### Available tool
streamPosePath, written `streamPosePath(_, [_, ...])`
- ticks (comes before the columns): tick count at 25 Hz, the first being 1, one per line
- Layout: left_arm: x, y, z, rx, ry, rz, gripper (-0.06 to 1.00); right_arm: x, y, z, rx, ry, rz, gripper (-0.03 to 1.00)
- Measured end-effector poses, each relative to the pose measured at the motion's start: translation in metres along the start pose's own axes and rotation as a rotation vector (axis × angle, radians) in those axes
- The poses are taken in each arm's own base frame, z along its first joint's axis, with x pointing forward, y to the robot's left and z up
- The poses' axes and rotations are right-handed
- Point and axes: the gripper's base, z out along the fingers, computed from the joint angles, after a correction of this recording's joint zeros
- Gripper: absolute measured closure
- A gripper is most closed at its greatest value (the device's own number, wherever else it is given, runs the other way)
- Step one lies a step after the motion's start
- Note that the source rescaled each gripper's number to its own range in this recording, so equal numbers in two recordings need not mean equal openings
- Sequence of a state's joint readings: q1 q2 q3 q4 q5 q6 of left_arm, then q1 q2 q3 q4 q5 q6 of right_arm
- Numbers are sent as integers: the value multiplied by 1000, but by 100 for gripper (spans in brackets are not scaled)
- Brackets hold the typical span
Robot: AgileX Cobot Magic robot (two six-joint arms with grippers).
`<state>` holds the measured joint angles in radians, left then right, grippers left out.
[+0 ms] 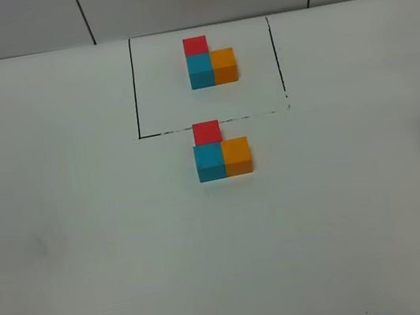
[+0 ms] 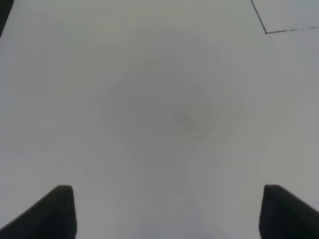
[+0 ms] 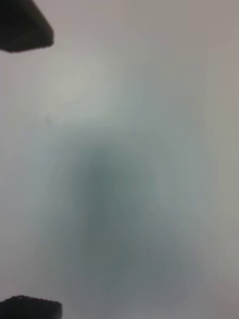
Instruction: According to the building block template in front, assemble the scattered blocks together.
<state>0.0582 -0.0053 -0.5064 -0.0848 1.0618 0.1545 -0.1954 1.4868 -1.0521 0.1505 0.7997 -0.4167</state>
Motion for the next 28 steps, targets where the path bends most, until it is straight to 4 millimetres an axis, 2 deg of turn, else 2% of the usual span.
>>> streamPosePath(6, [0, 0, 0, 0, 0, 0, 23, 37, 13, -51, 24, -33, 48, -3])
streamPosePath(12, [0, 0, 0, 0, 0, 0, 23, 94, 36, -99, 62, -93, 63, -3])
streamPosePath(19, [0, 0, 0, 0, 0, 0, 23, 154, 68, -117, 30, -189, 44, -3])
streamPosePath(28, [0, 0, 0, 0, 0, 0, 23, 203, 85, -121, 5, -303, 12, -3])
